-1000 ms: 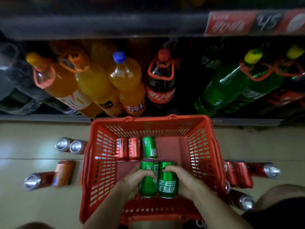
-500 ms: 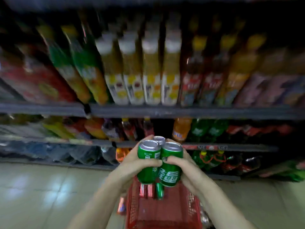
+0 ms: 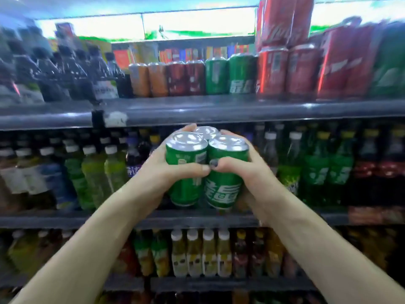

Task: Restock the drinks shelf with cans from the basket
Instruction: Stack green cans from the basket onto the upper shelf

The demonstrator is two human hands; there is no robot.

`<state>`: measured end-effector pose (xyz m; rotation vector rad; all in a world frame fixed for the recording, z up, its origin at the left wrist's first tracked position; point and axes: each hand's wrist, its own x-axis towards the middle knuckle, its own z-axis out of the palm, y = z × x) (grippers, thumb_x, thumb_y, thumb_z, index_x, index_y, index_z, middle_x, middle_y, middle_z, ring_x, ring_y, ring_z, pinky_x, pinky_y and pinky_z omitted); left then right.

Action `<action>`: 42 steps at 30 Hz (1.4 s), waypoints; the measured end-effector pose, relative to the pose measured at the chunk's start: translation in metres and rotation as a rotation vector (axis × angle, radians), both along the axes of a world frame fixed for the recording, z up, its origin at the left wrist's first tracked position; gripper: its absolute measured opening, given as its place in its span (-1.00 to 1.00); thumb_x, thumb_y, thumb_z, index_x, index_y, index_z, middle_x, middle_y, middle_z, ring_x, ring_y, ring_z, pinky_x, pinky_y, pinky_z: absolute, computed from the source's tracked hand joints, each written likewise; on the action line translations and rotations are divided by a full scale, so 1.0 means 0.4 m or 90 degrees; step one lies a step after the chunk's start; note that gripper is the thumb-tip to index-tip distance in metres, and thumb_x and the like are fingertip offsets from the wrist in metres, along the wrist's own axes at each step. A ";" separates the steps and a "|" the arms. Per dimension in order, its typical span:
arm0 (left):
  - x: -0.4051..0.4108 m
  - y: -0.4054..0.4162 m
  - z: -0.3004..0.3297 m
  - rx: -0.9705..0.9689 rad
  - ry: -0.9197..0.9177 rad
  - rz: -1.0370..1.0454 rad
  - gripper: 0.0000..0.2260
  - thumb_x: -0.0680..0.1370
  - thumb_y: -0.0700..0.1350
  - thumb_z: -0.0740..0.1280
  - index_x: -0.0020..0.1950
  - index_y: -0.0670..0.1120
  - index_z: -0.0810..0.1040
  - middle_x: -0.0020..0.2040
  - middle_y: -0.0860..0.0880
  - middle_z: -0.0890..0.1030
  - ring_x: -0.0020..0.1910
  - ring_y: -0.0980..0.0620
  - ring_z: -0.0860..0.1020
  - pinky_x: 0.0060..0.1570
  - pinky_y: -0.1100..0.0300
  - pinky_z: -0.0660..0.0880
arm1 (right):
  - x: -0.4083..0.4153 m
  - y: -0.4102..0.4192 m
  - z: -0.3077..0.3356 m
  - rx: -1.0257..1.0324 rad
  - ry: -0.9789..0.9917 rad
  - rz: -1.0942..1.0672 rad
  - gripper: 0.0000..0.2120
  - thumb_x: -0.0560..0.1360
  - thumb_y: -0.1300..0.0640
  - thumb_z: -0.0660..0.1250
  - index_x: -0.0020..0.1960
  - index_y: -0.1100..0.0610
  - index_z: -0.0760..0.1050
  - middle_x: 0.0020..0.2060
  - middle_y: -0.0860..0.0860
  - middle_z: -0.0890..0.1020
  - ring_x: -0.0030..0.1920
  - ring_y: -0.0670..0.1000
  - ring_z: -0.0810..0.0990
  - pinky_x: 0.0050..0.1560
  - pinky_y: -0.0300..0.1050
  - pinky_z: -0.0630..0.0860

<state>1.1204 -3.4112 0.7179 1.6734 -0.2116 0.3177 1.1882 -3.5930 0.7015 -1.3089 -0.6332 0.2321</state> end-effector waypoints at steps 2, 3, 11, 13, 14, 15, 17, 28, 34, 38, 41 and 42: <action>0.008 0.005 0.094 0.013 -0.049 -0.001 -0.22 0.36 -0.27 0.51 0.53 0.10 0.38 0.23 0.02 0.72 0.22 0.01 0.69 0.20 0.01 0.63 | 0.010 0.003 0.099 0.010 -0.043 0.008 -0.43 0.40 0.29 0.44 0.36 -0.04 0.46 0.14 0.06 0.72 0.16 0.14 0.70 0.14 0.13 0.64; 0.014 0.009 0.134 0.015 -0.067 -0.003 -0.24 0.37 -0.26 0.49 0.54 0.08 0.38 0.23 0.01 0.72 0.21 0.01 0.69 0.19 0.01 0.64 | 0.016 0.005 0.142 0.015 -0.062 0.016 -0.42 0.38 0.26 0.43 0.37 -0.01 0.46 0.16 0.10 0.71 0.17 0.18 0.69 0.17 0.22 0.62; 0.144 0.022 0.350 0.060 -0.139 0.007 -0.74 0.56 -0.26 0.41 0.22 -0.03 0.62 0.03 -0.05 0.76 0.02 -0.07 0.74 -0.05 -0.10 0.70 | 0.128 0.042 0.396 -0.028 -0.155 -0.032 -0.54 0.37 0.13 0.40 0.19 0.37 0.52 0.03 0.30 0.67 -0.08 0.21 0.66 -0.01 0.21 0.64; 0.194 0.029 0.378 0.041 -0.126 0.011 -0.68 0.57 -0.25 0.42 0.31 -0.08 0.58 0.03 -0.07 0.76 0.02 -0.10 0.74 -0.08 -0.09 0.70 | 0.173 0.052 0.433 -0.033 -0.154 -0.015 -0.68 0.42 0.14 0.38 0.13 0.26 0.56 0.00 0.28 0.65 -0.08 0.22 0.64 -0.02 0.20 0.64; 0.222 0.035 0.388 0.034 -0.116 0.007 -0.65 0.57 -0.24 0.42 0.35 -0.10 0.55 0.05 -0.10 0.76 0.03 -0.13 0.74 -0.09 -0.09 0.70 | 0.195 0.058 0.447 -0.041 -0.152 -0.009 -0.71 0.44 0.15 0.37 0.13 0.22 0.57 0.00 0.27 0.65 -0.07 0.22 0.64 0.01 0.21 0.64; 0.249 0.039 0.395 0.028 -0.108 0.000 -0.62 0.56 -0.24 0.43 0.37 -0.11 0.52 0.08 -0.13 0.75 0.05 -0.16 0.74 -0.07 -0.12 0.70 | 0.219 0.062 0.458 -0.050 -0.152 -0.007 -0.73 0.45 0.15 0.37 0.12 0.21 0.57 -0.01 0.25 0.65 -0.06 0.21 0.64 0.05 0.23 0.63; 0.307 0.050 0.400 0.020 -0.096 -0.011 -0.60 0.56 -0.23 0.44 0.39 -0.13 0.51 0.14 -0.20 0.72 0.09 -0.21 0.73 -0.03 -0.19 0.68 | 0.264 0.071 0.469 -0.068 -0.152 -0.012 -0.79 0.48 0.16 0.36 0.08 0.20 0.56 -0.03 0.22 0.65 -0.06 0.19 0.63 0.08 0.23 0.63; 0.479 0.070 0.360 -0.006 -0.011 -0.036 -0.55 0.49 -0.11 0.46 0.37 -0.12 0.57 0.20 -0.17 0.71 0.13 -0.15 0.71 -0.01 -0.01 0.66 | 0.392 0.077 0.432 -0.099 -0.172 -0.113 -0.76 0.40 0.18 0.45 0.04 0.20 0.59 -0.10 0.18 0.71 -0.15 0.18 0.70 -0.06 0.13 0.69; 0.473 0.086 0.358 0.018 0.050 -0.074 -0.62 0.43 -0.10 0.44 0.25 -0.09 0.61 0.12 -0.11 0.75 0.08 -0.07 0.73 -0.03 0.06 0.67 | 0.399 0.088 0.406 -0.158 -0.217 -0.221 -0.31 0.14 -0.11 0.55 0.22 0.06 0.55 0.04 0.02 0.72 0.05 0.07 0.70 0.15 0.14 0.63; 0.469 0.080 0.359 0.081 0.044 -0.048 -0.57 0.47 -0.09 0.46 0.34 -0.04 0.57 0.14 -0.09 0.74 0.09 -0.07 0.73 -0.04 0.08 0.67 | 0.397 0.083 0.396 -0.179 -0.216 -0.255 -0.08 0.12 -0.19 0.58 0.41 0.06 0.41 0.19 -0.02 0.63 0.18 0.04 0.63 0.28 0.12 0.54; 0.462 0.071 0.365 0.132 0.045 -0.025 -0.68 0.57 -0.06 0.44 0.32 -0.04 0.59 0.12 -0.09 0.75 0.10 -0.09 0.73 0.06 0.03 0.66 | 0.383 0.059 0.398 -0.215 -0.246 -0.298 -0.08 0.40 -0.08 0.56 0.59 0.02 0.12 0.40 0.02 0.41 0.31 0.01 0.44 0.35 -0.01 0.40; 0.459 0.068 0.366 0.141 0.045 -0.017 -0.71 0.58 -0.05 0.44 0.29 -0.04 0.61 0.11 -0.08 0.75 0.10 -0.09 0.73 0.11 0.01 0.65 | 0.376 0.050 0.400 -0.234 -0.272 -0.310 -0.12 0.46 -0.05 0.53 0.60 0.01 0.09 0.44 0.04 0.38 0.26 0.00 0.45 0.29 -0.09 0.41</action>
